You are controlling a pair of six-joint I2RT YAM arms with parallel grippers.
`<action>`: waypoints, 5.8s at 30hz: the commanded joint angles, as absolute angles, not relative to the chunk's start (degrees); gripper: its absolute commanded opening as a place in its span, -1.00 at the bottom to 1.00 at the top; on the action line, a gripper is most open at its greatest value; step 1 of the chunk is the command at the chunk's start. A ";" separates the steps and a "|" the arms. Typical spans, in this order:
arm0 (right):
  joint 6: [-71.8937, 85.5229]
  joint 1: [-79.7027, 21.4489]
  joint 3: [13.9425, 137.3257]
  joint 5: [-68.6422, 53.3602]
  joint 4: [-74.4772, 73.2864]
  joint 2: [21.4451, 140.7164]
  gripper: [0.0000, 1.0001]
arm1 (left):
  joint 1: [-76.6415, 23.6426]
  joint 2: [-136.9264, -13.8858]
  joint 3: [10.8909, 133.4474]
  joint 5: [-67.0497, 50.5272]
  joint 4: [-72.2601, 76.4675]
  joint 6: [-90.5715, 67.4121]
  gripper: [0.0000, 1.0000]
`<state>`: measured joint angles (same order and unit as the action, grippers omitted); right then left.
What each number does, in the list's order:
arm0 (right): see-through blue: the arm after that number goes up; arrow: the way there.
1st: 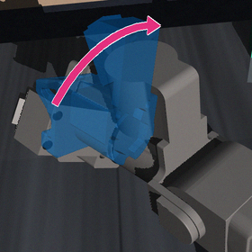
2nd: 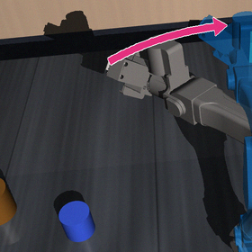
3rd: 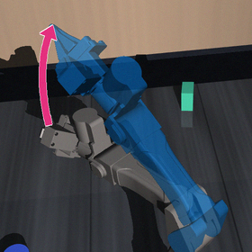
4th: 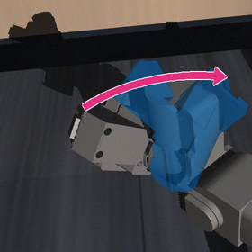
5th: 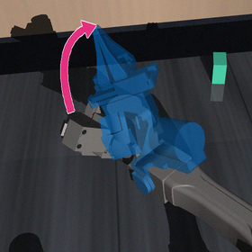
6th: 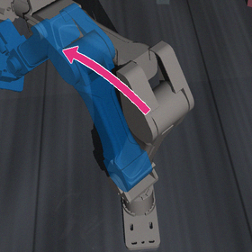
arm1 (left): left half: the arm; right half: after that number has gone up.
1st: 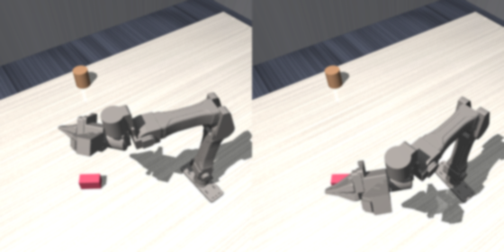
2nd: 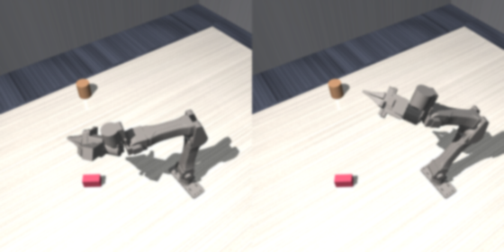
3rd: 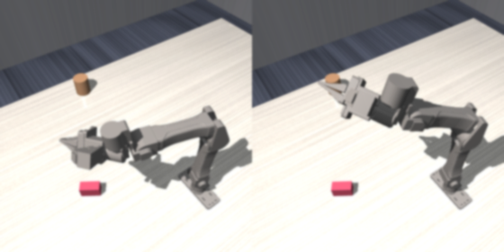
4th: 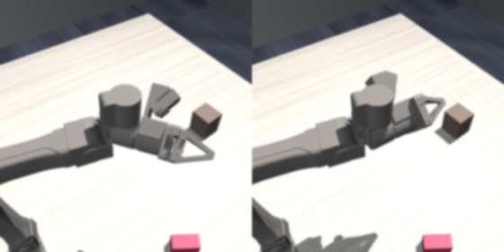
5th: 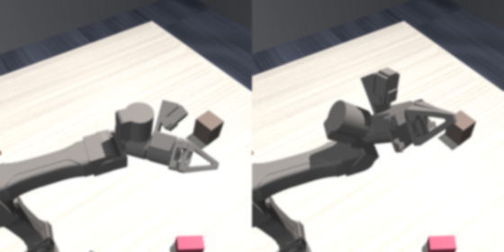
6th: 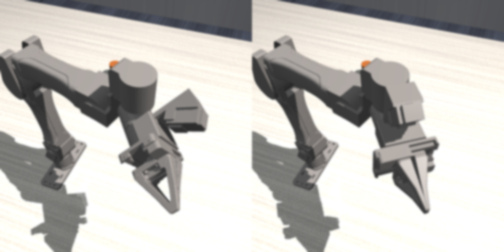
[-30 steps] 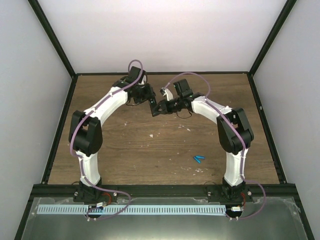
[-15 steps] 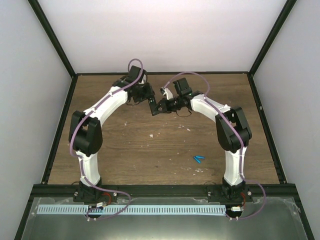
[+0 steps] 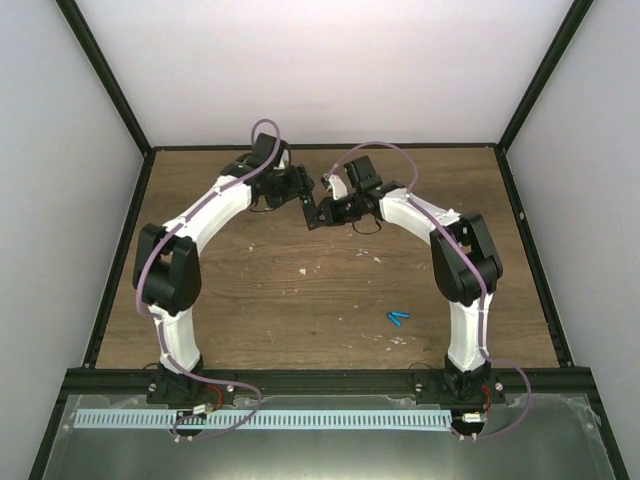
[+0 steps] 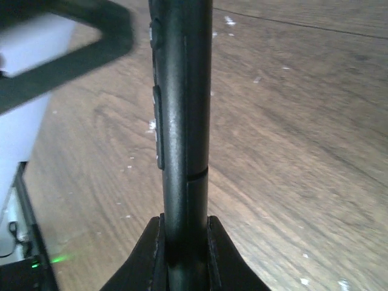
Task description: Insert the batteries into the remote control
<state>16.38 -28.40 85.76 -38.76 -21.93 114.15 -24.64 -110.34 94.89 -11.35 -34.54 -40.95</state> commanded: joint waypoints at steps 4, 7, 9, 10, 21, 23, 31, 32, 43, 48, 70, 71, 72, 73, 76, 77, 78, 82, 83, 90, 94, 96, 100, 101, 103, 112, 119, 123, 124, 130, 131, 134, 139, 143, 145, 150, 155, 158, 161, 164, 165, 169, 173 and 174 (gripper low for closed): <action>8.78 -28.91 86.65 -20.07 -26.40 108.01 -0.99 | -16.84 -100.72 89.25 -15.82 -27.75 -49.66 0.65; 4.91 -29.14 86.73 -10.87 -27.83 106.54 -0.99 | -15.70 -99.03 89.50 -16.86 -27.09 -51.38 0.66; 1.72 -29.47 86.91 -4.17 -27.98 105.43 -0.99 | -15.42 -98.19 89.66 -17.97 -26.34 -53.18 0.66; 0.09 -29.71 86.90 -1.30 -27.96 105.00 -0.99 | -15.39 -97.84 89.54 -18.54 -25.72 -54.22 0.66; -26.76 -39.56 75.92 40.24 -5.01 102.32 -0.99 | -15.74 -94.76 85.03 -21.18 -16.89 -64.15 0.62; -30.11 -40.76 75.11 44.12 -2.05 103.41 -0.99 | -16.26 -94.01 83.65 -19.87 -15.90 -64.78 0.62; -39.76 -45.44 68.85 50.15 14.18 103.34 -0.99 | -19.10 -93.46 80.53 -18.14 -13.97 -65.42 0.60; -40.14 -45.70 68.50 50.38 14.78 103.30 -0.99 | -19.42 -93.37 80.21 -17.84 -13.89 -65.66 0.60; -43.46 -48.15 64.92 50.58 18.17 102.02 -0.99 | -22.22 -92.64 77.36 -14.54 -12.05 -66.08 0.58; -43.77 -48.96 64.34 50.32 18.24 101.44 -0.99 | -22.78 -92.33 76.93 -13.06 -11.68 -65.87 0.52; -50.98 -50.45 62.49 50.04 26.45 101.33 -0.99 | -23.40 -95.80 79.41 -12.69 -13.20 -64.10 0.00; -51.14 -50.51 62.49 50.01 26.69 101.41 -0.99 | -23.43 -95.99 79.70 -12.74 -13.33 -63.96 -0.02; -51.46 -50.53 62.41 50.03 27.16 101.42 -0.99 | -23.43 -96.24 79.89 -12.84 -13.52 -63.91 -0.03; -51.69 -50.51 62.33 49.89 27.49 101.43 -0.99 | -23.40 -96.43 80.12 -12.91 -13.68 -63.81 -0.05; -52.09 -50.54 62.24 49.76 28.04 101.48 -0.99 | -23.38 -96.88 80.53 -13.16 -13.45 -63.72 -0.19; -52.24 -50.54 62.23 49.79 28.16 101.63 -0.99 | -23.38 -97.05 80.73 -13.22 -13.48 -63.59 -0.25; -52.29 -50.54 62.23 49.84 28.26 101.70 -0.99 | -23.38 -97.12 80.87 -13.25 -13.53 -63.44 -0.31; -52.16 -50.53 62.24 49.92 28.39 101.99 -0.99 | -23.38 -97.45 81.23 -13.23 -13.62 -63.06 -0.51; -52.04 -50.53 62.29 49.99 28.49 102.06 -0.99 | -23.38 -97.47 81.31 -13.21 -13.62 -62.90 -0.56; -49.73 -50.41 62.49 50.02 27.79 102.31 -0.89 | -23.38 -97.38 81.42 -12.84 -13.86 -61.61 -0.82; -43.52 -49.57 63.16 48.95 23.28 100.91 -0.59 | -23.25 -97.15 81.17 -12.74 -13.82 -60.63 -0.88; -38.98 -48.77 63.75 46.14 19.25 99.41 -0.36 | -22.93 -97.06 80.40 -13.23 -12.87 -59.88 -0.91; -29.77 -46.17 64.20 35.57 9.70 95.80 0.25 | -21.74 -96.75 78.20 -15.51 -8.54 -57.14 -1.00; -28.19 -45.68 63.87 33.11 8.29 94.79 0.43 | -21.34 -96.62 77.63 -16.45 -7.51 -55.93 -1.00; -25.81 -44.59 62.57 27.18 6.31 92.22 0.68 | -20.53 -96.17 76.05 -18.24 -4.84 -53.60 -1.00; -23.74 -38.41 57.53 -0.44 0.35 81.75 1.00 | -14.97 -95.08 68.99 -34.72 8.92 -45.61 -1.00; -24.41 -33.55 57.35 -14.54 -4.28 80.34 1.00 | -14.15 -94.66 64.79 -49.53 21.21 -41.63 -0.99; -24.52 -33.49 58.38 -14.68 -5.24 82.12 1.00 | -14.20 -94.71 63.27 -54.15 26.26 -42.20 -0.99; -24.40 -33.50 58.40 -14.63 -4.95 82.29 1.00 | -14.20 -94.67 63.07 -54.66 26.75 -42.33 -0.99; -23.83 -33.49 57.91 -13.83 -2.45 83.38 0.99 | -15.23 -94.45 65.37 -56.92 23.88 -39.27 -1.00; -23.89 -33.51 57.72 -13.45 -1.98 83.33 0.97 | -15.39 -94.47 65.74 -57.07 23.16 -38.85 -1.00; -24.27 -33.53 57.00 -12.61 -0.46 82.96 0.94 | -15.81 -95.07 66.33 -58.33 23.02 -38.76 -1.00; -25.49 -33.49 56.57 -12.86 0.40 82.61 0.84 | -16.34 -95.94 67.10 -59.80 22.69 -38.84 -1.00; -26.07 -33.54 56.95 -13.84 -0.68 82.95 0.72 | -16.35 -96.28 67.27 -59.62 22.46 -38.72 -1.00; -26.34 -33.51 56.78 -14.24 -1.03 82.76 0.66 | -16.36 -96.56 67.68 -59.78 22.21 -38.70 -1.00; -27.43 -33.49 56.58 -14.91 -1.98 82.49 0.41 | -16.35 -97.18 68.62 -60.10 21.80 -38.45 -1.00; -28.04 -33.49 57.27 -15.84 -3.85 83.11 0.23 | -16.37 -98.01 69.15 -59.82 21.67 -38.47 -1.00; -27.97 -33.49 57.59 -16.08 -4.75 83.56 0.05 | -16.35 -98.22 69.09 -58.93 21.50 -38.45 -1.00; -27.82 -33.49 57.66 -15.98 -5.19 83.69 -0.09 | -16.28 -98.34 69.28 -58.15 21.45 -38.48 -1.00; -27.85 -33.49 57.57 -16.07 -5.39 83.67 -0.14 | -16.26 -98.65 69.54 -57.95 21.24 -38.45 -1.00; -27.83 -33.49 57.52 -15.99 -5.38 83.67 -0.14 | -16.25 -98.69 69.52 -57.74 21.07 -38.36 -1.00; -27.80 -33.50 57.58 -15.92 -5.95 84.21 -0.23 | -16.11 -98.73 69.53 -56.19 20.74 -38.50 -1.00; -27.56 -33.49 57.38 -15.82 -6.31 84.47 -0.30 | -15.92 -98.96 69.91 -55.59 20.53 -38.59 -1.00; -27.57 -33.49 57.25 -15.77 -6.18 84.41 -0.31 | -15.91 -99.02 70.04 -55.61 20.49 -38.54 -1.00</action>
<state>-26.89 -33.30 56.93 -15.11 -4.67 83.77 -16.23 -97.91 68.10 -56.77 19.94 -39.33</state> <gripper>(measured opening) 0.364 0.156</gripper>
